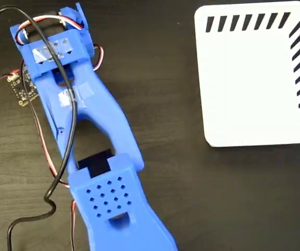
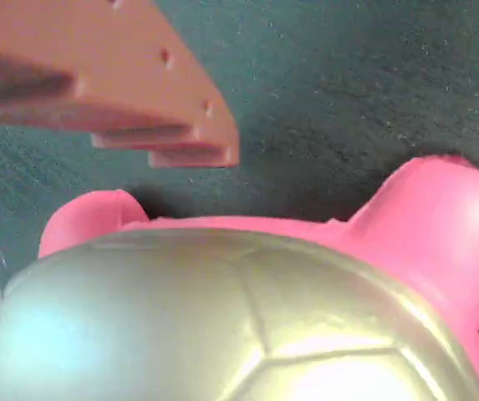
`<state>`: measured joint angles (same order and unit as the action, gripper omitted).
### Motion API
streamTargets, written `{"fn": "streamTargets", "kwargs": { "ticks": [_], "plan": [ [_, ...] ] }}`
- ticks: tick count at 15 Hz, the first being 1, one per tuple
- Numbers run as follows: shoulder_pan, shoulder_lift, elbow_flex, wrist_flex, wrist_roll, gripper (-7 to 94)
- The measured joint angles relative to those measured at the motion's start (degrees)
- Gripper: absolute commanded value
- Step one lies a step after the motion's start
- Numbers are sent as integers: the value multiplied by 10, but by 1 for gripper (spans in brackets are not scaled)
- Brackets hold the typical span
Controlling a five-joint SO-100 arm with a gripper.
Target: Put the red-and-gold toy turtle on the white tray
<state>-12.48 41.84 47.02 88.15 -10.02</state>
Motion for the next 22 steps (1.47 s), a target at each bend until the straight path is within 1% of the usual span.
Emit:
{"fn": "streamTargets", "kwargs": {
  "ticks": [6,7,9,11,12,13,20,22],
  "plan": [
    [-12,1,-9,3,29,66],
    [-12,1,-9,1,29,63],
    [-12,1,-9,1,29,48],
    [-12,1,-9,-4,29,17],
    [-9,2,-13,-5,29,5],
    [-8,2,-15,-6,29,0],
    [-8,4,-14,-18,40,0],
    [-6,13,-14,-18,57,0]
  ]
}}
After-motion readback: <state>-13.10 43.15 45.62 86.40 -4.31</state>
